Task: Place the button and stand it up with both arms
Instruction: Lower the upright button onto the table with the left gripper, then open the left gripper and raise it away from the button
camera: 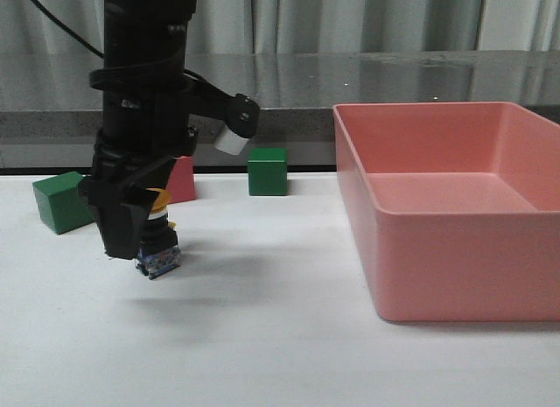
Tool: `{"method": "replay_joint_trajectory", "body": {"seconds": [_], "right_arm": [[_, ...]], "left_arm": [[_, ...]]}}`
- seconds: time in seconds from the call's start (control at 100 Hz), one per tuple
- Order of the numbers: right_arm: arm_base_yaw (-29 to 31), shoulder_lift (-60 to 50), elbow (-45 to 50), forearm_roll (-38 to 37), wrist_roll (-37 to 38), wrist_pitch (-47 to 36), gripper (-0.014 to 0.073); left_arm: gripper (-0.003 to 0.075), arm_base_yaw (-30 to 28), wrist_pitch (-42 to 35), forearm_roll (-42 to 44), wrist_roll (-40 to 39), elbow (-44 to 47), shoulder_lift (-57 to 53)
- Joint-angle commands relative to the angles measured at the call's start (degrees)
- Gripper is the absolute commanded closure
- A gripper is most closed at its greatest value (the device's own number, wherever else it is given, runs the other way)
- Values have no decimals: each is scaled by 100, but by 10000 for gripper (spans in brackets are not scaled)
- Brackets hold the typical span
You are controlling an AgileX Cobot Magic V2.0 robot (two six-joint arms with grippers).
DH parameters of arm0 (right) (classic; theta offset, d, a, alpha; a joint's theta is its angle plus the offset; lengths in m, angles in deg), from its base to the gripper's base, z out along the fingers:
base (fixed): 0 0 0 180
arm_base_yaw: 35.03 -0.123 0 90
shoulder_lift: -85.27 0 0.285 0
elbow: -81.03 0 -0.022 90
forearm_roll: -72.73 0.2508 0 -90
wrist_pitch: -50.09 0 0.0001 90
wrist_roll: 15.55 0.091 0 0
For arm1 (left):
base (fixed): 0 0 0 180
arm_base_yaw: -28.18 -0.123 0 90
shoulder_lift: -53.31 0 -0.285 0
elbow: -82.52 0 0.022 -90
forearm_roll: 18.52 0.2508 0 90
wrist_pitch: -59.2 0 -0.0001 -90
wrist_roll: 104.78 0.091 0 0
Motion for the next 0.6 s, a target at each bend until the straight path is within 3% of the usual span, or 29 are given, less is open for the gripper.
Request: {"method": "replay_joint_trajectory", "body": {"seconds": [0.0, 0.21, 0.49, 0.59], "right_arm": [[42, 6, -155, 80, 13, -346, 654], [42, 6, -155, 80, 13, -346, 654], [42, 6, -155, 80, 13, -346, 654], [42, 6, -155, 80, 13, -346, 654]], "left_arm": [[151, 34, 377, 41, -59, -151, -291], [152, -46, 386, 446, -59, -151, -495], [156, -789, 386, 458, -146, -151, -1223], [220, -1077, 365, 423, -742, -151, -1584]]}}
